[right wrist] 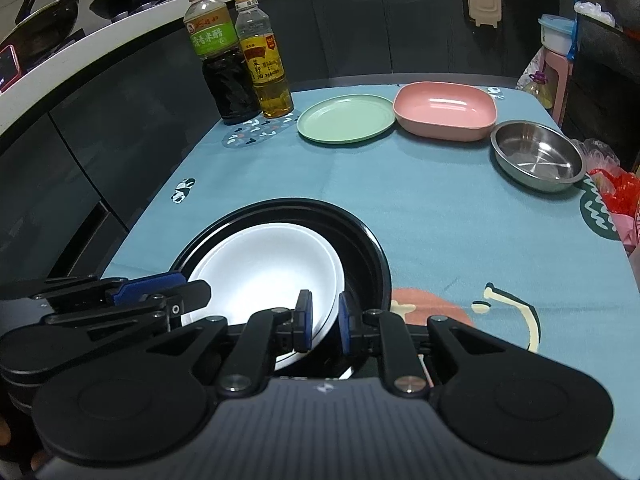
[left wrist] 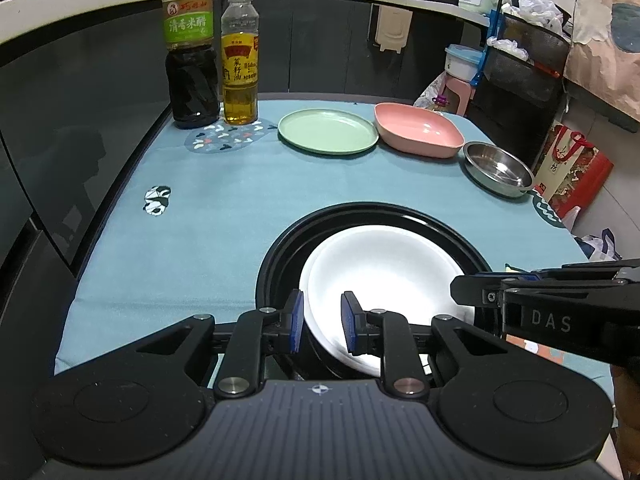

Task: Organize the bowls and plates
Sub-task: 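Open both grippers and withdraw from the stacked bowls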

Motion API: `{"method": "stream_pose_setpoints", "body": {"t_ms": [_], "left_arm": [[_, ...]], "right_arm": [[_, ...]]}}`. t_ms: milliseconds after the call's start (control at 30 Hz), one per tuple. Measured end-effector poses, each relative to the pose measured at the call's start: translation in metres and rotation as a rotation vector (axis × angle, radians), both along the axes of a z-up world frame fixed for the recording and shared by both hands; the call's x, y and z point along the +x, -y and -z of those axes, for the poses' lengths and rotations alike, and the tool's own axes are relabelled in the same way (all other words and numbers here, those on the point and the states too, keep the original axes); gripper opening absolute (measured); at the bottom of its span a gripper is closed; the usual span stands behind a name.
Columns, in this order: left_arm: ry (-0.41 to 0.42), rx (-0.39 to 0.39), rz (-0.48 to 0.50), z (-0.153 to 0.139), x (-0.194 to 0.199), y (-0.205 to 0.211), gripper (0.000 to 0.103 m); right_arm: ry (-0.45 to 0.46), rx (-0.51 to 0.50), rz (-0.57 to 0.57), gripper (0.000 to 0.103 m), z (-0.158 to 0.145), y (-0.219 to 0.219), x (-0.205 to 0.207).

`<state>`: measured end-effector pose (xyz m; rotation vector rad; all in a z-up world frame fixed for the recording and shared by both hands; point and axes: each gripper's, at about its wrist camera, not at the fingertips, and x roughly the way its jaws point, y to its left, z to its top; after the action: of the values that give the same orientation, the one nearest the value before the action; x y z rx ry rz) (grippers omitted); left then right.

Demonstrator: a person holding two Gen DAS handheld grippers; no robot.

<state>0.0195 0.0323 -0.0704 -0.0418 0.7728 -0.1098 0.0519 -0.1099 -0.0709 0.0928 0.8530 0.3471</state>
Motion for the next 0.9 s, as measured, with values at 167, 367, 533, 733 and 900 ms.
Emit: {"method": "stream_pose_setpoints", "body": {"t_ms": [167, 367, 533, 733, 900], "left_arm": [[-0.004, -0.006, -0.002, 0.0, -0.001, -0.001, 0.018], [-0.001, -0.017, 0.002, -0.001, -0.001, -0.003, 0.018], [0.03, -0.043, 0.002, -0.013, -0.004, -0.009, 0.018], [0.072, -0.039, -0.02, -0.029, 0.006, -0.017, 0.019], [0.09, -0.019, -0.055, -0.036, 0.025, -0.024, 0.019]], "right_arm": [[-0.001, 0.0, 0.001, 0.008, 0.001, 0.0, 0.0], [-0.003, 0.007, 0.003, 0.008, 0.001, 0.002, 0.001], [0.027, 0.016, 0.015, 0.008, -0.007, 0.008, 0.002], [0.065, 0.013, 0.039, 0.008, -0.019, 0.014, 0.011], [0.103, 0.0, 0.078, 0.008, -0.03, 0.02, 0.028]]}}
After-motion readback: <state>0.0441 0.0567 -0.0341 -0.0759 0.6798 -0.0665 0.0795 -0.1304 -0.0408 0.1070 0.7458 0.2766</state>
